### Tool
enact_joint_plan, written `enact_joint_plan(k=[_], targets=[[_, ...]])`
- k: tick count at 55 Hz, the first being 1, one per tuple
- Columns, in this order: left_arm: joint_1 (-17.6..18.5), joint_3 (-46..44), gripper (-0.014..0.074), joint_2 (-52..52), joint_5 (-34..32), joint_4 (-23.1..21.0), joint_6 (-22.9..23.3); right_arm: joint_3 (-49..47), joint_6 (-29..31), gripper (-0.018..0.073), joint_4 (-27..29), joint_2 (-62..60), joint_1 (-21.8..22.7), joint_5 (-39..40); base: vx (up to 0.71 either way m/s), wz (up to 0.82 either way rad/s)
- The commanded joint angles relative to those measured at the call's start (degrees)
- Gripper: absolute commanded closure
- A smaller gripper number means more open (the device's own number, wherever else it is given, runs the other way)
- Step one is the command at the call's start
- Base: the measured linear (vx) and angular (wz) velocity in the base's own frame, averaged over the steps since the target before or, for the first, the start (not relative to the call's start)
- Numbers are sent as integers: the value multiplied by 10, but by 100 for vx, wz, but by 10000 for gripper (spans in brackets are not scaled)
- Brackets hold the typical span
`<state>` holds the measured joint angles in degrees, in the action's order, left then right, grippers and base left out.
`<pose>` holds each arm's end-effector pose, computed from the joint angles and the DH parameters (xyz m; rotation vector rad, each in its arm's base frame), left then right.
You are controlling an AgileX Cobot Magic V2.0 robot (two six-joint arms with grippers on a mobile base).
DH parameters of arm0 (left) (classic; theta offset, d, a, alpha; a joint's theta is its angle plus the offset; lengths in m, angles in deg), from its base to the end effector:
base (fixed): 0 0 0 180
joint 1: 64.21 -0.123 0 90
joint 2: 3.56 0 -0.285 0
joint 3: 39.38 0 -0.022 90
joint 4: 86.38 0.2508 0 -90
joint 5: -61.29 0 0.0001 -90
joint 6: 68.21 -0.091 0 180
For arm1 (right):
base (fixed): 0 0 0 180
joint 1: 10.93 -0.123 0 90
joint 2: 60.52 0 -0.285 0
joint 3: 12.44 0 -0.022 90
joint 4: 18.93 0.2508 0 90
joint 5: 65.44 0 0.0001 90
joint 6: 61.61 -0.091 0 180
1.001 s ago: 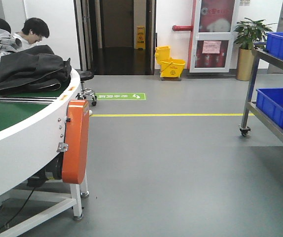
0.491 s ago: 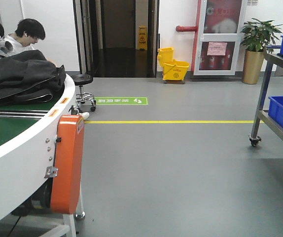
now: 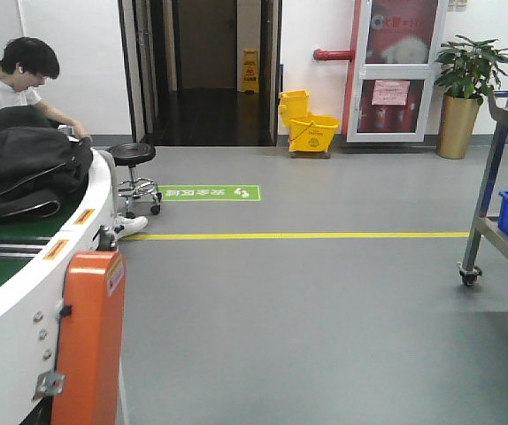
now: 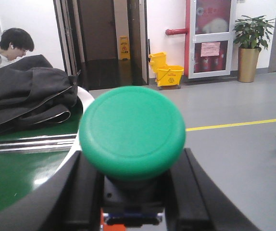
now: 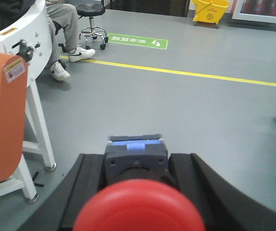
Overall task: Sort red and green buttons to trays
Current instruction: 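Drive the base to the counter with the green and red trays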
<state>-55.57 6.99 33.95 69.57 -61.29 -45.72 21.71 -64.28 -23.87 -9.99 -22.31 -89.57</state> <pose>0.1113 -0.0113 0.3429 0.1056 1.5916 -0.0365 0.1502 0.0270 0.3589 -0.1947 1.8883 0.0798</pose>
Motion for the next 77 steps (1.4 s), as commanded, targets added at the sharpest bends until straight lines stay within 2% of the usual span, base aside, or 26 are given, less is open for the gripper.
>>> enact_joint_plan(k=[1, 27, 77], targets=[[3, -17, 594, 2, -48, 0, 5, -17, -1, 568, -4, -3, 1, 53, 44, -7], [3, -17, 594, 2, -48, 0, 5, -17, -1, 568, -4, -3, 1, 53, 43, -21], [3, -17, 594, 2, -47, 0, 5, -17, -1, 568, -4, -3, 1, 53, 40, -40]])
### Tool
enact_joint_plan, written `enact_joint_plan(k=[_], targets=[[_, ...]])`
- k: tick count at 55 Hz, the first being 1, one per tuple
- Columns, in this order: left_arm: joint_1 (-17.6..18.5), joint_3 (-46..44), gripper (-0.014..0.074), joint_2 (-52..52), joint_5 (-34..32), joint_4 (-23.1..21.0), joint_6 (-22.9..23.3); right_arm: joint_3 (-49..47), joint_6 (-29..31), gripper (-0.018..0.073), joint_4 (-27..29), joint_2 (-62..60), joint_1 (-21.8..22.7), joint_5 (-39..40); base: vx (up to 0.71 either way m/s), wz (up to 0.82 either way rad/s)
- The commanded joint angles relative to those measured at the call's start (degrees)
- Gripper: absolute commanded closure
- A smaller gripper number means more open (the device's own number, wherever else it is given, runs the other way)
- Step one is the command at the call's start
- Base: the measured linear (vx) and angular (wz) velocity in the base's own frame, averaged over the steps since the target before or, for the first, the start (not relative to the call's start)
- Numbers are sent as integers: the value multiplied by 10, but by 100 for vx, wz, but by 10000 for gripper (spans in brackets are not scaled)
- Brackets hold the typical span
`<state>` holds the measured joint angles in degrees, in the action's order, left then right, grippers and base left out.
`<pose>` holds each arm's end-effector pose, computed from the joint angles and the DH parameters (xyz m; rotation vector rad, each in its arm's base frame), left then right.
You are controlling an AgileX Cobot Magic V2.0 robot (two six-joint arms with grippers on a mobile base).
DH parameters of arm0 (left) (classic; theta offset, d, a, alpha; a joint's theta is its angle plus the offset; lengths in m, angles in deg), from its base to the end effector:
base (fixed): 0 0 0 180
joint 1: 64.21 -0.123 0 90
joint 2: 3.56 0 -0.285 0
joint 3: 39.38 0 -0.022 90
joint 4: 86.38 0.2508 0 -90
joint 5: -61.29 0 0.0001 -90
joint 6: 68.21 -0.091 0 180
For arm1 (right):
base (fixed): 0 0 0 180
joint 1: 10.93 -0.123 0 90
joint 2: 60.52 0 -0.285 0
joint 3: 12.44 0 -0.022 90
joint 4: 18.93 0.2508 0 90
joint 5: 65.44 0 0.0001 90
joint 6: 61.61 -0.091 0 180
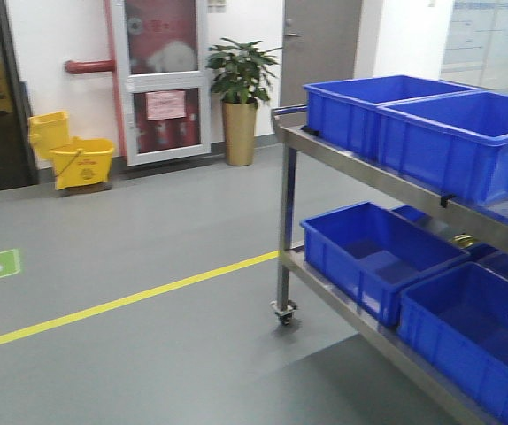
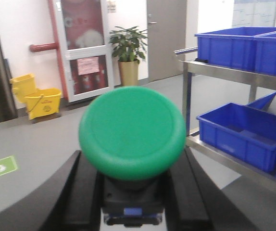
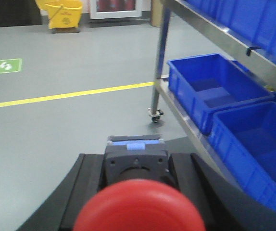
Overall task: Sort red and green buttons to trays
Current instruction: 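Drive the base to the counter with the green and red trays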
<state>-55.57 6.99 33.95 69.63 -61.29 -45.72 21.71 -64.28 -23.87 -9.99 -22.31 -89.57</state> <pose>0.1113 -0.0112 0.3428 0.1053 1.5926 -0.0361 0.1502 0.0270 0.3589 -0.1947 1.8883 0.0798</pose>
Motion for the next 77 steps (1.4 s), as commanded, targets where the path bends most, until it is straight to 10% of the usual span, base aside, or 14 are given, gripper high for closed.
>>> enact_joint_plan(k=[1, 77], targets=[[3, -17, 594, 2, -48, 0, 5, -17, -1, 568, -4, -3, 1, 53, 40, -34], [3, -17, 594, 2, -48, 0, 5, -17, -1, 568, -4, -3, 1, 53, 30, -53]])
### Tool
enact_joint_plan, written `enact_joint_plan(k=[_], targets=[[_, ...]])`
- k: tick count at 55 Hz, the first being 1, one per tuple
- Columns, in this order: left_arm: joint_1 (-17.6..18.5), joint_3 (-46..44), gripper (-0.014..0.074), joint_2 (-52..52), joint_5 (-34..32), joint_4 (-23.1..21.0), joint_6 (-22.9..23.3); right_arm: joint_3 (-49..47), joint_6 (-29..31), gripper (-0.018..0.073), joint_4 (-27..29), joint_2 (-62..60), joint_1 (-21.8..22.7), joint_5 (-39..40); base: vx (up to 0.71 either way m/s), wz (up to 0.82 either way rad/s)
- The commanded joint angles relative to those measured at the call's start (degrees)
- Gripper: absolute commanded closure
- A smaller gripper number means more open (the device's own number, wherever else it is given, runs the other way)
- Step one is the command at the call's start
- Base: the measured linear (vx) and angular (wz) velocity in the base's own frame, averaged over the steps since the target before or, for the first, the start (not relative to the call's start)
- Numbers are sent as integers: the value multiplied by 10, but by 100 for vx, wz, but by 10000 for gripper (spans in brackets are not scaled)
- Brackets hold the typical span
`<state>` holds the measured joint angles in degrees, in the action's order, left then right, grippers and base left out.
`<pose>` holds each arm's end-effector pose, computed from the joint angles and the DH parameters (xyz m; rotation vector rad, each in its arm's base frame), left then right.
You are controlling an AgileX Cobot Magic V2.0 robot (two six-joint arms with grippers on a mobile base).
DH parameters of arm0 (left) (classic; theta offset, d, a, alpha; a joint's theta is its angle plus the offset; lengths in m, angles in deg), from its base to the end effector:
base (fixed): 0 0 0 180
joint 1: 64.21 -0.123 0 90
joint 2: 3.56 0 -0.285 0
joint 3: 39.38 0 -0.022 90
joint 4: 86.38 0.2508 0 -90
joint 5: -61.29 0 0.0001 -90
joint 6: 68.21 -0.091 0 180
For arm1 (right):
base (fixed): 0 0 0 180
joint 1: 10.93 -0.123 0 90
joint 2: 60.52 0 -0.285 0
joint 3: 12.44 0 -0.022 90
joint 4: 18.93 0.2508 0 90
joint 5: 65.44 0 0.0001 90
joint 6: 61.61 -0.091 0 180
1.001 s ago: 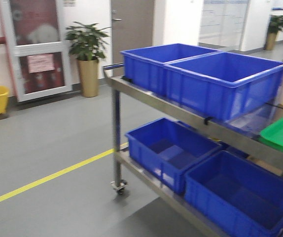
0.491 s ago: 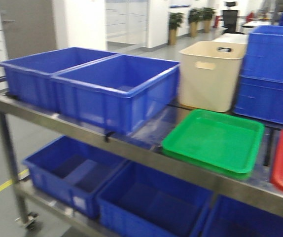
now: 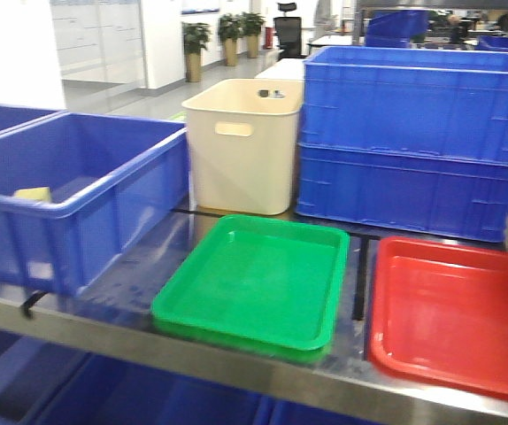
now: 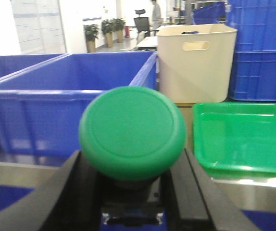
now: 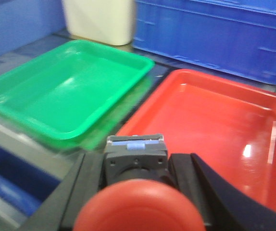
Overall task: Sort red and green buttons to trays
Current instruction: 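Move left gripper over green tray and right gripper over red tray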
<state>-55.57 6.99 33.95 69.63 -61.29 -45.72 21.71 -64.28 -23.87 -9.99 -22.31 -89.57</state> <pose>0.1113 -0.0112 0.3428 0.1053 1.5926 -0.0361 0.1502 0.0270 0.3589 -0.1947 1.8883 0.0798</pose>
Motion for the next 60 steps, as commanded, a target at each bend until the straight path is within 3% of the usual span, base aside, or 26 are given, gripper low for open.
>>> enact_joint_plan(k=[1, 60], targets=[[3, -17, 594, 2, -48, 0, 5, -17, -1, 568, -4, -3, 1, 53, 24, -37], [3, -17, 594, 2, -48, 0, 5, -17, -1, 568, -4, -3, 1, 53, 19, -24]])
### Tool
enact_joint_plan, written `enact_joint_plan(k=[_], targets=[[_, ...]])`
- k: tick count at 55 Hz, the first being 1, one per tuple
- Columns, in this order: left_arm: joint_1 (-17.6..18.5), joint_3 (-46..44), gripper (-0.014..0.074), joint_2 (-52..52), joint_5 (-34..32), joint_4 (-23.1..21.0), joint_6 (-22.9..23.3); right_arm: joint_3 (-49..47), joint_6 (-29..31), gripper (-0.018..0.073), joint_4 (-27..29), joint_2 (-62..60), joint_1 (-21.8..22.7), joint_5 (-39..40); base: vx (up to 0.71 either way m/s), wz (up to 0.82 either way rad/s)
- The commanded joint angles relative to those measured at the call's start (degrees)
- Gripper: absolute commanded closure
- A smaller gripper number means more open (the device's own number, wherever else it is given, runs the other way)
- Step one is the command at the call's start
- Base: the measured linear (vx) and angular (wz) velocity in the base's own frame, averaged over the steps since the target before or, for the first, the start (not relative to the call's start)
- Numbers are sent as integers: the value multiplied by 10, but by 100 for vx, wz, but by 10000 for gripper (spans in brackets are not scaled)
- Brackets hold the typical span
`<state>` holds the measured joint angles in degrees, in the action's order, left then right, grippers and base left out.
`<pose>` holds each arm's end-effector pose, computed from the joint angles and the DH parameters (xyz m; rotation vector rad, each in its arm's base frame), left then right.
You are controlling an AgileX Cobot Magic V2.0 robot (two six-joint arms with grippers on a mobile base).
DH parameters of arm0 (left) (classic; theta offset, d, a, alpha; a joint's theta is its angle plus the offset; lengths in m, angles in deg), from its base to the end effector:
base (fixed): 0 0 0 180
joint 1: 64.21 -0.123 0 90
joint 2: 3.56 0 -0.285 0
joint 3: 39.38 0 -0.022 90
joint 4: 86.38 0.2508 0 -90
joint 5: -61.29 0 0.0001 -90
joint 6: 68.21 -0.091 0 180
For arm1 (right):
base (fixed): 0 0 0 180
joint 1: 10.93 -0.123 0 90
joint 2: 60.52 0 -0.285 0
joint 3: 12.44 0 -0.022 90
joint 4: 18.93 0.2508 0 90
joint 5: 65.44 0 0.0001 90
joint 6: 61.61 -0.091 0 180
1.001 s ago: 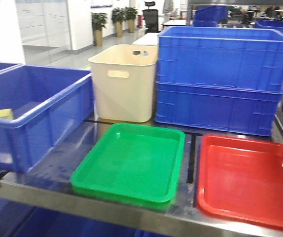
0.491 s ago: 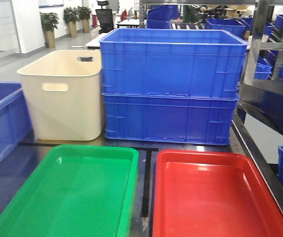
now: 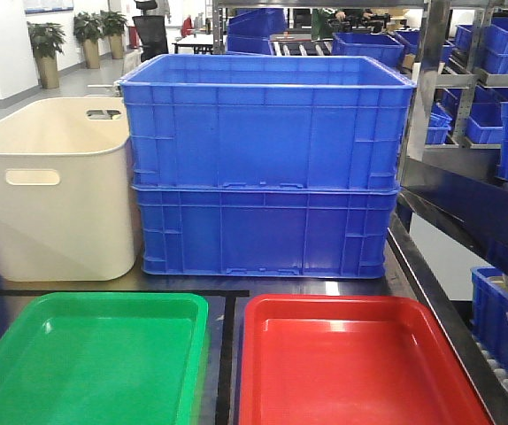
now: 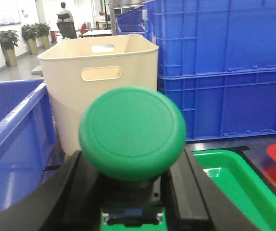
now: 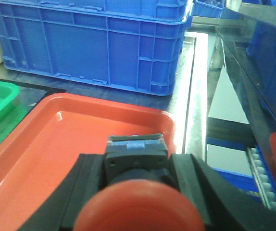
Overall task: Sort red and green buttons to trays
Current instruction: 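Move left gripper over green tray and right gripper over red tray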
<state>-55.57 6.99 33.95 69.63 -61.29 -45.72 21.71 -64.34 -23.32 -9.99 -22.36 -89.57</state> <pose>0.1113 -0.0112 0.3428 0.1053 1.5926 -0.0361 0.1501 0.0274 0.3588 -0.1890 1.8894 0.0908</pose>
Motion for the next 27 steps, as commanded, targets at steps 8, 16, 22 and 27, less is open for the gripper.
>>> enact_joint_plan(k=[8, 16, 22, 27], targets=[[3, -17, 594, 2, -48, 0, 5, -17, 0, 568, -10, -3, 1, 53, 8, -7], [3, -17, 594, 2, -48, 0, 5, -17, 0, 568, -10, -3, 1, 53, 4, -3], [3, -17, 594, 2, -48, 0, 5, -17, 0, 568, -10, -3, 1, 53, 1, -2], [3, -17, 594, 2, -48, 0, 5, -17, 0, 568, -10, -3, 1, 53, 0, 0]])
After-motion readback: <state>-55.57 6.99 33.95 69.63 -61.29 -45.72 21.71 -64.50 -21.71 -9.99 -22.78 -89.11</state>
